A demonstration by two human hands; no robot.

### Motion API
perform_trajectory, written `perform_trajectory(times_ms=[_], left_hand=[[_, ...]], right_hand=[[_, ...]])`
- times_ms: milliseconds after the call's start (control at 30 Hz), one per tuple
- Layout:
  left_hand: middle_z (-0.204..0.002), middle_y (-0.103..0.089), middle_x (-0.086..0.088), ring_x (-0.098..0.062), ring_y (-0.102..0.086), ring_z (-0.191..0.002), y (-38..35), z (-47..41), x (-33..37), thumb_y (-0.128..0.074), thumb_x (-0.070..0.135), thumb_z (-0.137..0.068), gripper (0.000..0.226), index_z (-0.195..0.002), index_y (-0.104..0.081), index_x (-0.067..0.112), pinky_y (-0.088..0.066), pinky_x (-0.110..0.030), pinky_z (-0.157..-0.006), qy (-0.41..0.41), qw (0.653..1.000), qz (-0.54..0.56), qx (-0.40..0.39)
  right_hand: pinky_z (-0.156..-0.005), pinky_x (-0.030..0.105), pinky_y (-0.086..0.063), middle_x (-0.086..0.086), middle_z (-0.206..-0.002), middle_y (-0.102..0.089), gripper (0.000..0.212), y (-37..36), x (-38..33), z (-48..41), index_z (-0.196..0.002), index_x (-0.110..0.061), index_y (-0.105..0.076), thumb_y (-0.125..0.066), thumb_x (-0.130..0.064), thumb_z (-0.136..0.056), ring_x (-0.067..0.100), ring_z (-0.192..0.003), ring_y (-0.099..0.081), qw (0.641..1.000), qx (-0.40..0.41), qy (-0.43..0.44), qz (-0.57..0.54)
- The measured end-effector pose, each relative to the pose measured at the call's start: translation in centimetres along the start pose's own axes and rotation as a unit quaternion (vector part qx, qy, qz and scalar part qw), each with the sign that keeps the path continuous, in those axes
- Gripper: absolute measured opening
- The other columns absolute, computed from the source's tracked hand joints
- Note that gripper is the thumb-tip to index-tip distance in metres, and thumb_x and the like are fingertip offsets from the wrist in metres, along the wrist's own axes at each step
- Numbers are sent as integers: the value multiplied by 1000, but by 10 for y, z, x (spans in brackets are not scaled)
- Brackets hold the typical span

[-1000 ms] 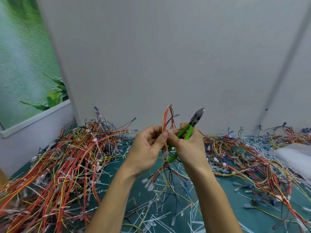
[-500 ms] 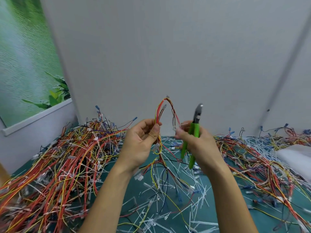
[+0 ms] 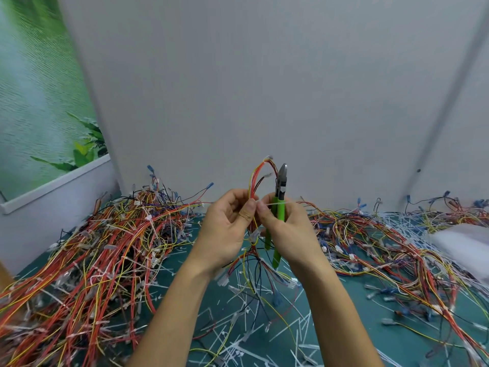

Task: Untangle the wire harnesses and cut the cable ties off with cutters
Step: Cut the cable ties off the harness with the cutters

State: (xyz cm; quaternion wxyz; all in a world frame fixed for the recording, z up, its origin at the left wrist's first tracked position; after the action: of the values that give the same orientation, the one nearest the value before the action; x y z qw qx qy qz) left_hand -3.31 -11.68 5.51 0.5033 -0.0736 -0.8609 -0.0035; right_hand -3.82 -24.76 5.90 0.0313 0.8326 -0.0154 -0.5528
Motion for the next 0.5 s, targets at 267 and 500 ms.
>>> perform_trajectory(times_ms=[267,500], left_hand=[[-119,-74,-6,-22,-66,-119,-2,0,-2,-50,22,-102,21,-115,-58,7,-53,-24,-95,25,997,44,-52],[-118,-74,-8,-23,-67,-118,2,0,0,-55,30,-98,20,-108,-62,13,-54,-26,-94,45,995,71,-50]], right_hand=[[-60,19,-48,-8,-66,-64,13,-5,5,0,-85,-15,-64,-69,-16,-97,6,-64,-58,996,46,-13,-71],[-59,20,-50,-9,-64,-66,16,-7,3,1,-83,-14,-61,-70,-18,-96,3,-63,-59,996,47,-5,-75]])
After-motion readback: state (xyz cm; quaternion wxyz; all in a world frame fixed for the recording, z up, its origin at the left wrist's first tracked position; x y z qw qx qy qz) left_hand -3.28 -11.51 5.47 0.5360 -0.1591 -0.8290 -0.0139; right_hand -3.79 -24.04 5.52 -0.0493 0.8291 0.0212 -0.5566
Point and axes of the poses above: each hand's wrist, its own z-axis away from the middle knuckle, its own y-axis out of the back of the hand, x = y × z, the point moved 5 cm from there along -z, towards the middle knuckle
